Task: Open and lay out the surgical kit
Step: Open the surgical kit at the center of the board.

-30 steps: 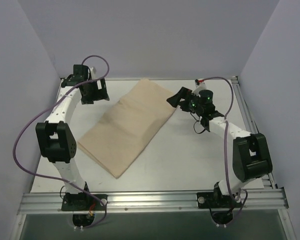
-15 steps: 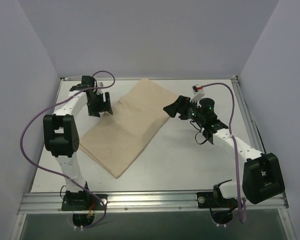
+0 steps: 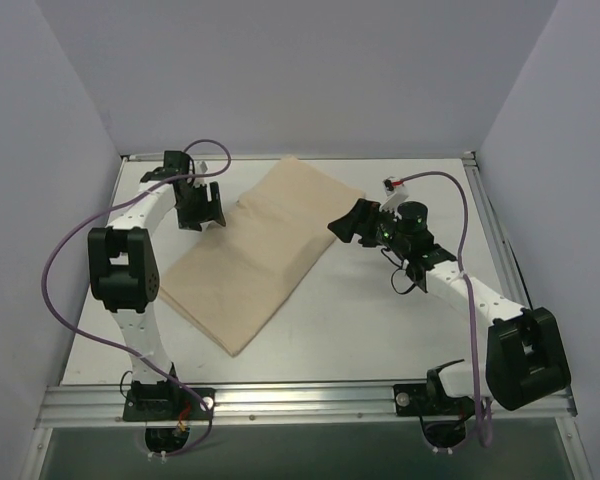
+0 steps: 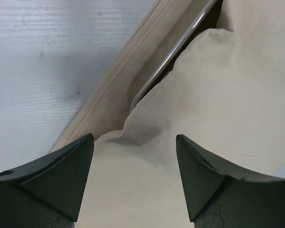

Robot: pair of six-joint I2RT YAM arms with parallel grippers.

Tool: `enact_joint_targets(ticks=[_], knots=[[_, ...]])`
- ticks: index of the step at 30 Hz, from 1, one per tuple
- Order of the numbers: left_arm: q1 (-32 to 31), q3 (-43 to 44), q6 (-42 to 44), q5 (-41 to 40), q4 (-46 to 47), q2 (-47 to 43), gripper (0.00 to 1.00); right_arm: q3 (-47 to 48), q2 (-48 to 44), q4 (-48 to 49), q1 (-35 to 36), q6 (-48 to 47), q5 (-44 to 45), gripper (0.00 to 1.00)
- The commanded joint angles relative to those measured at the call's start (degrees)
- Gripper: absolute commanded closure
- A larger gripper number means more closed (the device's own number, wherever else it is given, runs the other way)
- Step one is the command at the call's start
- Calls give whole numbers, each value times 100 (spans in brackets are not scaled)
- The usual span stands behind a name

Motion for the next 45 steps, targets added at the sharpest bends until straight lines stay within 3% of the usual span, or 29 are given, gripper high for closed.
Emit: enact_joint_targets(ticks=[1,7,9,12,22,26,30,40,45], knots=[[19,298,141,215,264,230,21,63,-207,52,13,-120,42,16],[19,158,71,295,378,319,27,115,-216,25,13,-129,25,16],[10,184,45,304,361,319,38,124,-225,16,13,-120,16,16],[-16,176,18,216,344,222,46,142,-225,-27,13,-129,33,17],[-428,439,-52,-960,-473,20,60,159,-295,-98,31,-68,95,17],[-710,579,-52,-1392,-667,-24,72,159,-391,-186,31,-68,157,17],[-886,729,-87,-1664,-851,-68,92,168,-506,-308,57,-59,218,17],[-1369,1353,-219,-1806,-1511,-296,98,238,-770,-713,66,-173,429,16],[-1747,1695,-272,-1332,-1695,-472,98,361,-945,-1168,66,-182,762,16]])
